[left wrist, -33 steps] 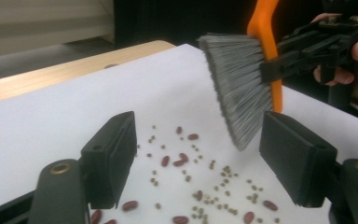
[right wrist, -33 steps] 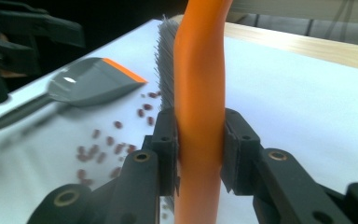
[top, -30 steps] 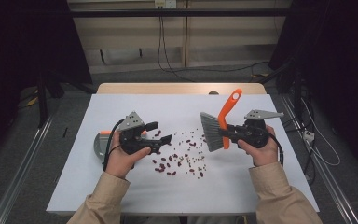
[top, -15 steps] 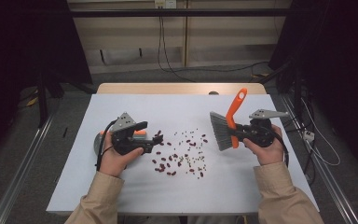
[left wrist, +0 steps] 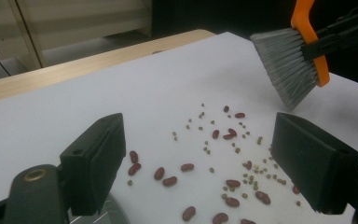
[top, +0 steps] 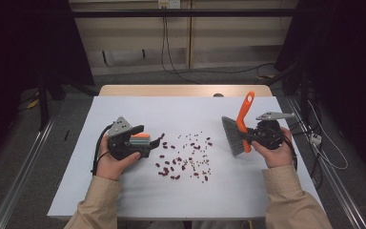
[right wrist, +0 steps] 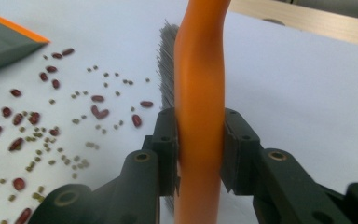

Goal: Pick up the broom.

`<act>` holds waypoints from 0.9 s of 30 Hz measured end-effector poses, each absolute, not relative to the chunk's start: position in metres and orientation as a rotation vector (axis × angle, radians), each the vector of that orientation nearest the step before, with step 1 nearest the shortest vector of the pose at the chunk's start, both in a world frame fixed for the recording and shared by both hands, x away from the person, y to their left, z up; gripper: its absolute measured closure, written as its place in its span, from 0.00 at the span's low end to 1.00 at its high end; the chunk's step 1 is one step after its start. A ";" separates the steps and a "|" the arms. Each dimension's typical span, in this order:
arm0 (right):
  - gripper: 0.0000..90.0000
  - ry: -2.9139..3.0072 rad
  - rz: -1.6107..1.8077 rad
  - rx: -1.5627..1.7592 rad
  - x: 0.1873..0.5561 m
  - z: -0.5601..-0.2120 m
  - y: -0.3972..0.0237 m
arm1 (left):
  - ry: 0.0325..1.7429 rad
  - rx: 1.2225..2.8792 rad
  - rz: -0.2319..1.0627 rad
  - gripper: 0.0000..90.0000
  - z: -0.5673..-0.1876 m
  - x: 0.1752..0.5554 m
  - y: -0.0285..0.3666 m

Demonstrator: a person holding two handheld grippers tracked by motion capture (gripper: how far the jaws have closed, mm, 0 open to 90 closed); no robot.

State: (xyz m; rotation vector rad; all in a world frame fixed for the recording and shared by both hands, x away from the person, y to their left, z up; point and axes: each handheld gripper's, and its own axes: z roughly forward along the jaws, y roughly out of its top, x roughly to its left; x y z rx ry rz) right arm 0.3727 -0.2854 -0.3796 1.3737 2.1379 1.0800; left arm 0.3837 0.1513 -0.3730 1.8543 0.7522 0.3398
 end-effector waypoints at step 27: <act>0.73 2.076 1.118 1.339 0.406 -0.418 -0.251 | 0.757 1.869 0.358 0.20 -0.374 0.384 0.155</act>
